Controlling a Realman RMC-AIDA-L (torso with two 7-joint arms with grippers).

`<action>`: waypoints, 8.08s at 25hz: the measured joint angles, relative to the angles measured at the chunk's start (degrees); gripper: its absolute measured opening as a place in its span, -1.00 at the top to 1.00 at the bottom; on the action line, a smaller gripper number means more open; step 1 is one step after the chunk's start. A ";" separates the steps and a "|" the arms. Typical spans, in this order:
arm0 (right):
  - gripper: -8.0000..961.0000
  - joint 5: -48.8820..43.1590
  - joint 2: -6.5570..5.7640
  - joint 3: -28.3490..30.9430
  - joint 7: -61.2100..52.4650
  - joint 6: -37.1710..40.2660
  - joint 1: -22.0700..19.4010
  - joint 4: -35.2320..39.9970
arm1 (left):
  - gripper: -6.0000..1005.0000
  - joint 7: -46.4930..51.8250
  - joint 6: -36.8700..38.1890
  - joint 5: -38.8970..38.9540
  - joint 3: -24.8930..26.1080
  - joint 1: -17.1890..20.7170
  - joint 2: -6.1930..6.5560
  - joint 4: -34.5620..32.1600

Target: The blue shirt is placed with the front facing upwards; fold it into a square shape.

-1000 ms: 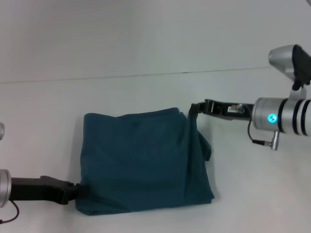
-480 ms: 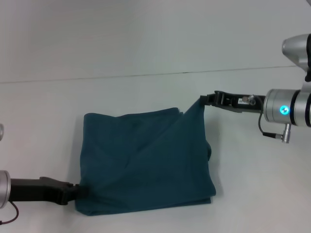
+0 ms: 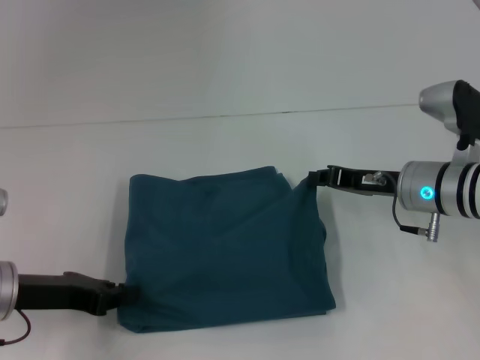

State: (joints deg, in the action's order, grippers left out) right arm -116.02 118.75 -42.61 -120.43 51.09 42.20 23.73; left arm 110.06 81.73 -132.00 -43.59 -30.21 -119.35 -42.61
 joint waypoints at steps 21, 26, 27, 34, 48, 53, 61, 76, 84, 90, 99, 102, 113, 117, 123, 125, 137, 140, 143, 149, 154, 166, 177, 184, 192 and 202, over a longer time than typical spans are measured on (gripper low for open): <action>-0.43 4.59 -1.53 0.06 4.82 9.91 -5.25 5.58 | 0.24 5.41 2.72 0.70 4.53 0.29 0.43 -6.61; -0.73 4.48 -2.82 -0.20 4.18 13.73 -5.28 5.48 | -0.25 5.42 0.52 3.70 5.87 -2.69 0.09 -7.81; -0.75 4.27 -2.96 -0.22 3.66 14.15 -5.30 5.41 | -0.31 5.42 -0.70 3.89 5.64 -3.71 -0.21 -7.62; -0.75 2.45 -2.90 -0.08 1.57 17.09 -5.96 5.70 | -0.60 5.42 -12.64 3.00 0.52 -7.71 -2.12 -4.92; -0.75 2.80 -2.90 0.25 0.26 18.43 -6.87 5.72 | -0.60 4.95 -36.62 2.76 -7.93 -9.68 -3.76 2.15; -0.75 2.89 -2.93 0.34 -0.53 18.59 -6.84 5.79 | -0.60 4.76 -39.81 2.73 -10.71 -10.45 -3.79 4.27; -0.75 2.91 -2.93 0.72 -0.60 18.25 -6.70 5.81 | -0.60 4.97 -39.43 2.72 -11.69 -11.02 -3.65 5.07; -0.75 2.90 -3.02 1.13 -0.59 18.16 -6.81 5.89 | -0.59 5.13 -39.34 2.73 -13.53 -11.54 -3.67 5.53; -0.75 2.91 -3.02 1.13 -0.59 17.99 -6.52 5.89 | -0.45 4.79 -40.04 1.10 -14.01 -11.15 -3.92 4.84; -0.75 2.91 -3.02 1.12 -0.59 17.98 -6.34 5.89 | -0.01 5.19 -40.09 -0.08 -14.07 -11.10 -3.97 4.58; -0.75 2.90 -2.97 1.12 -0.51 17.99 -6.50 5.89 | 0.69 5.23 -40.12 -0.15 -14.07 -11.15 -3.96 4.17; -0.75 2.79 -2.96 1.05 -0.48 18.30 -6.72 5.89 | 0.77 5.24 -40.14 -0.18 -13.93 -11.07 -4.20 3.56; -0.75 2.40 -3.38 0.85 -0.54 20.31 -9.60 5.90 | 0.93 6.02 -40.15 -0.11 -13.57 -9.54 -4.31 1.40; -0.75 2.52 -3.54 0.95 -0.56 20.65 -10.09 5.84 | 0.93 6.81 -40.03 -0.18 -13.54 -8.38 -4.30 -0.24; -0.75 2.42 -3.44 0.63 -0.50 20.73 -9.72 5.81 | 0.93 7.33 -39.93 -0.18 -13.53 -7.41 -4.39 -1.28; -0.75 2.42 -3.41 0.57 -0.41 20.73 -9.64 5.80 | 0.93 7.43 -39.99 -0.19 -13.53 -7.25 -4.40 -1.29; -0.75 2.51 -3.16 0.51 -0.04 20.85 -9.70 5.80 | 0.93 8.10 -39.67 -0.17 -13.77 -6.79 -4.40 -1.69; -0.74 2.41 -2.98 0.07 0.02 21.22 -9.58 5.63 | 0.93 8.16 -39.64 -0.17 -13.79 -6.91 -4.40 -1.69; -0.74 2.36 -2.95 -1.09 0.02 21.45 -9.70 5.21 | 0.93 8.17 -39.62 -0.17 -13.80 -7.05 -4.40 -1.69; -0.72 2.29 -2.38 -4.05 -0.35 22.02 -10.06 5.05 | 0.93 8.17 -39.73 -0.17 -13.88 -7.27 -4.40 -1.69; -0.53 2.29 -1.67 -5.02 -0.28 22.04 -9.53 4.43 | 0.93 8.17 -39.74 -0.17 -14.03 -7.62 -4.35 -1.68; -0.11 2.30 -0.34 -6.12 0.16 21.47 -8.63 4.19 | 0.88 8.11 -39.62 -0.17 -14.16 -8.00 -4.31 -1.60; 0.60 1.65 -0.29 -7.99 -0.04 19.70 -9.11 3.46 | 0.83 7.91 -40.08 -0.17 -14.22 -8.11 -4.31 -1.51; 0.87 1.46 -0.54 -8.02 -0.22 19.69 -9.75 2.84 | 0.80 7.89 -40.29 -0.17 -13.96 -8.11 -4.23 -1.54; 0.96 1.41 -0.64 -7.74 -0.11 19.66 -10.16 2.78 | 0.77 8.00 -40.33 -1.31 -13.81 -8.14 -4.05 -1.62; 0.83 1.83 -0.65 -6.87 0.55 19.68 -10.22 3.40 | 0.72 8.44 -39.81 -1.13 -13.68 -7.53 -4.39 -3.40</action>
State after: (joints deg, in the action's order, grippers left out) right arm -114.18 118.11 -49.48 -119.89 70.77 31.99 27.12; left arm 118.50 41.91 -133.14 -57.27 -37.74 -123.74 -46.02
